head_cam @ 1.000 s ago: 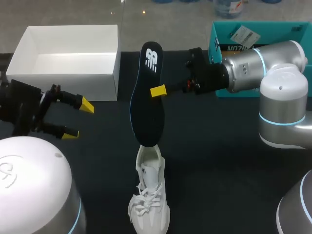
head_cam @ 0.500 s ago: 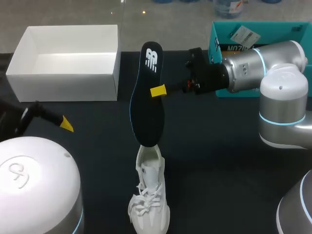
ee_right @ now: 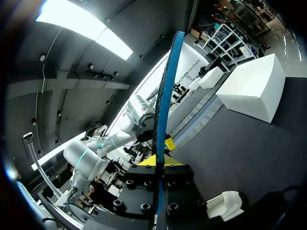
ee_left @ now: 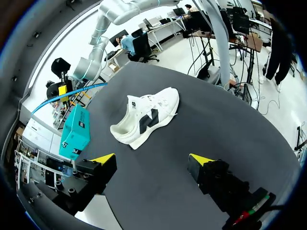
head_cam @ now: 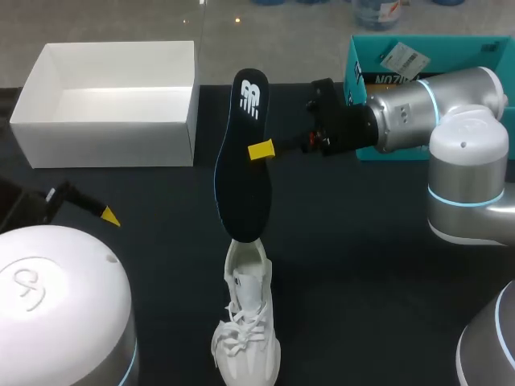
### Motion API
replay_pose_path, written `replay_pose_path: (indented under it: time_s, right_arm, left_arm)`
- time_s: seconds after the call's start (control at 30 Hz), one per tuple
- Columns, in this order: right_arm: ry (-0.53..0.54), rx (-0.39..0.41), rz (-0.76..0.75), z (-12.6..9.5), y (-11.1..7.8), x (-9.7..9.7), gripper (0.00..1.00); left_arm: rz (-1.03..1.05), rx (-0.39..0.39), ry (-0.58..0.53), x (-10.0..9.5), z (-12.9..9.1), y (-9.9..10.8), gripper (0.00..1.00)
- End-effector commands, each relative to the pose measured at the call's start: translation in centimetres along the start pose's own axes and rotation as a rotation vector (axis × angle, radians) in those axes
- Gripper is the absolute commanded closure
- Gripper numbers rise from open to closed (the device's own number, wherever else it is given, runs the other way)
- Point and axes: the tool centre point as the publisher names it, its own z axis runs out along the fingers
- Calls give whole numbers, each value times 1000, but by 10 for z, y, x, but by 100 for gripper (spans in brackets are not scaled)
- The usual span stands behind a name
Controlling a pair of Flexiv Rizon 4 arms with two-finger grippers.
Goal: Take the shoe out of the shoebox, open the shoe tongue, remove and reinsert the insole, then place the shoe into the shoebox
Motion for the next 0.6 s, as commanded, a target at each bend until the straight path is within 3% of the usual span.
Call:
replay_pose_path:
  time_s: [0.03,0.5,0.6]
  right_arm:
    - [-2,1,1,2,0,0,100]
    - [-2,1,1,2,0,0,100]
    - [1,15,5,4,3,-11,100]
  left_arm:
    - [-15,-38,16,-5,0,-1,0]
    - [-26,-60,34,-4,-2,0,0]
    - [-26,-60,34,-4,-2,0,0]
